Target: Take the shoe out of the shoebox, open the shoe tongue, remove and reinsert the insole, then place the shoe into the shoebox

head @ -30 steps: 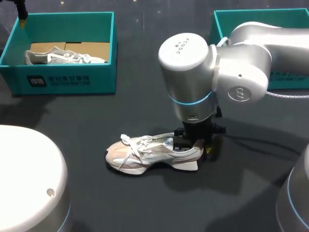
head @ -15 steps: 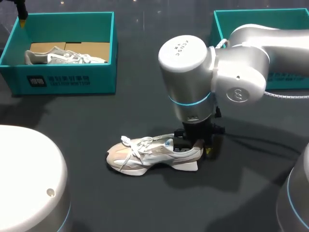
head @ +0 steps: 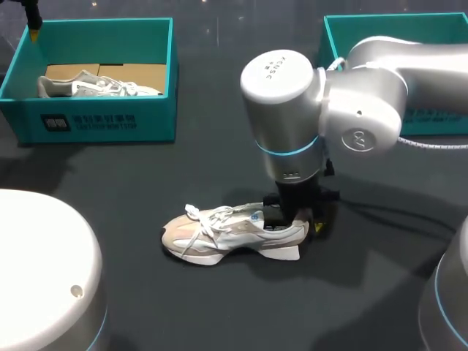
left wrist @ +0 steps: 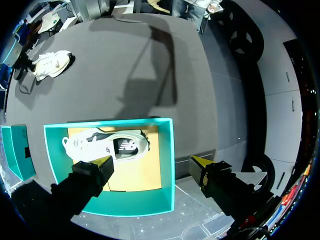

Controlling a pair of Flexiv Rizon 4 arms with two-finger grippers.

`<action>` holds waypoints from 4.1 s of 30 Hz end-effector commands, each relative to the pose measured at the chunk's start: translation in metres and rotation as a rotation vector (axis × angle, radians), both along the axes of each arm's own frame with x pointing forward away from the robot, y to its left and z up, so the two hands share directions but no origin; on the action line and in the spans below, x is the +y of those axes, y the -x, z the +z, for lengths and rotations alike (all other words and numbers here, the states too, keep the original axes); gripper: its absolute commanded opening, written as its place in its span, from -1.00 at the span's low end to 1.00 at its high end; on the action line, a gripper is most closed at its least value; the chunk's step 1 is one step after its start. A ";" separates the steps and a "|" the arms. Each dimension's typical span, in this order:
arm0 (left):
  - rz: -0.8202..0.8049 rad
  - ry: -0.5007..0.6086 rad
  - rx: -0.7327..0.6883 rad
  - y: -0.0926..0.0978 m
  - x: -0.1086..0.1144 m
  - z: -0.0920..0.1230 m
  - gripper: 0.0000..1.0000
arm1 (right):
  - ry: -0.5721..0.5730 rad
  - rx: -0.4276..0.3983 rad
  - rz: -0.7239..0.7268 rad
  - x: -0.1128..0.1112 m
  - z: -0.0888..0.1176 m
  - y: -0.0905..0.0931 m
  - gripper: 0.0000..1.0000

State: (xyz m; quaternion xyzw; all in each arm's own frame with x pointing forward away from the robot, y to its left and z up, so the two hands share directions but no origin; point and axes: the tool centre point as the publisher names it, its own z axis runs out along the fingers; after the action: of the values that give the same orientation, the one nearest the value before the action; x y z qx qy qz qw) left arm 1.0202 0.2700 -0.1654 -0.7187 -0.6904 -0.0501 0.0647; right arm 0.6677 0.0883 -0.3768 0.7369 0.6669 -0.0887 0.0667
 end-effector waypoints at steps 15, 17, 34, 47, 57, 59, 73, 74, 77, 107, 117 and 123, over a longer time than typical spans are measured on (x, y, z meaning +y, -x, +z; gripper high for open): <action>-0.002 -0.001 0.000 0.000 0.000 0.000 1.00 | -0.568 -0.163 0.486 -0.018 0.080 0.002 1.00; -0.002 -0.001 0.000 0.000 0.000 0.000 1.00 | -0.544 -0.139 0.551 -0.017 0.083 0.002 1.00; -0.002 -0.001 0.000 0.000 0.000 0.000 1.00 | -0.730 -0.391 0.858 -0.037 0.082 0.010 1.00; -0.002 -0.001 0.000 0.000 0.000 0.000 1.00 | -0.876 -0.539 1.072 -0.069 0.078 0.007 1.00; -0.002 -0.001 0.000 0.000 0.000 0.000 1.00 | -0.874 -0.592 1.111 -0.071 0.077 0.010 1.00; -0.002 -0.001 0.000 0.000 0.000 0.000 1.00 | -0.897 -0.680 1.124 -0.078 0.069 0.014 1.00; -0.002 -0.001 0.000 0.000 0.000 0.000 1.00 | -0.877 -0.940 1.239 -0.098 0.039 0.029 1.00; -0.002 -0.001 0.000 0.000 0.000 0.000 1.00 | -0.877 -0.940 1.239 -0.098 0.039 0.029 1.00; -0.002 -0.001 0.000 0.000 0.000 0.000 1.00 | -0.877 -0.940 1.239 -0.098 0.039 0.029 1.00; -0.002 -0.001 0.000 0.000 0.000 0.000 1.00 | -0.907 -0.893 1.373 -0.103 0.012 0.004 1.00; -0.002 -0.001 0.000 0.000 0.000 0.000 1.00 | -0.948 -0.880 1.395 -0.081 0.003 0.000 1.00; -0.002 -0.001 0.000 0.000 0.000 0.000 1.00 | -0.959 -0.906 1.385 -0.068 -0.002 -0.001 1.00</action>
State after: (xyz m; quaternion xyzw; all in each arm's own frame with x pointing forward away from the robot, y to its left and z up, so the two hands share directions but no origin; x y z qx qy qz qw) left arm 1.0201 0.2701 -0.1654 -0.7187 -0.6904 -0.0501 0.0647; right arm 0.6668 0.0130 -0.3720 0.0904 0.8329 0.5443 0.0433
